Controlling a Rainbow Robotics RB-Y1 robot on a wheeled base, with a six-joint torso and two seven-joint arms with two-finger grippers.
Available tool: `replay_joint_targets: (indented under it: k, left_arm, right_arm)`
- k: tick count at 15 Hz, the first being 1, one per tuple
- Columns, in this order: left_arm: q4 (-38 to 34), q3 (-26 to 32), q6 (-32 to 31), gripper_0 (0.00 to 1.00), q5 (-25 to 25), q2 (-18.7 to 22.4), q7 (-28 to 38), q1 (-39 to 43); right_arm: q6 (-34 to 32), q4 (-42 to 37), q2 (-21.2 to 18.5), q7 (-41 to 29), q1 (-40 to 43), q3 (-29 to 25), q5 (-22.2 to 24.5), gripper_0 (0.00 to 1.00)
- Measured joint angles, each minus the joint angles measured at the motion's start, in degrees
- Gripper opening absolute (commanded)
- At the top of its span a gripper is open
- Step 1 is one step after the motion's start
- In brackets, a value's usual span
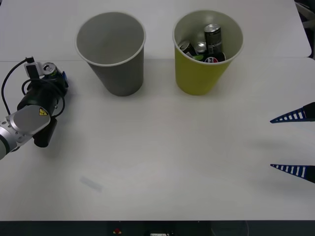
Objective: Put the can into the green bin and the plastic bottle into the gray bin
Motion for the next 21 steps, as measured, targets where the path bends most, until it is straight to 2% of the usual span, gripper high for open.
replay_joint_targets:
  k: [7, 15, 17, 19, 21]
  left_arm:
    - [0.15, 0.22, -0.02, 0.00, -0.35, 0.13, 0.14, 0.05]
    - [-2.33, 0.64, -0.02, 0.00, -3.51, 2.10, 0.62, 0.43]
    - [-6.76, 6.39, -3.18, 0.00, -4.81, 3.21, 0.42, 3.88]
    - [-12.66, 14.05, -8.76, 0.00, -9.33, 4.75, 0.18, 8.86]
    - [-18.87, 18.77, -12.60, 0.00, -13.47, 7.06, 0.17, 13.66]
  right_arm:
    - [0.00, 0.00, 0.00, 0.00, 0.00, 0.00, 0.00, 1.00]
    - [0.00, 0.00, 0.00, 0.00, 0.00, 0.00, 0.00, 1.00]
    - [0.00, 0.00, 0.00, 0.00, 0.00, 0.00, 0.00, 1.00]
    - [0.00, 0.00, 0.00, 0.00, 0.00, 0.00, 0.00, 1.00]
    - [0.00, 0.00, 0.00, 0.00, 0.00, 0.00, 0.00, 1.00]
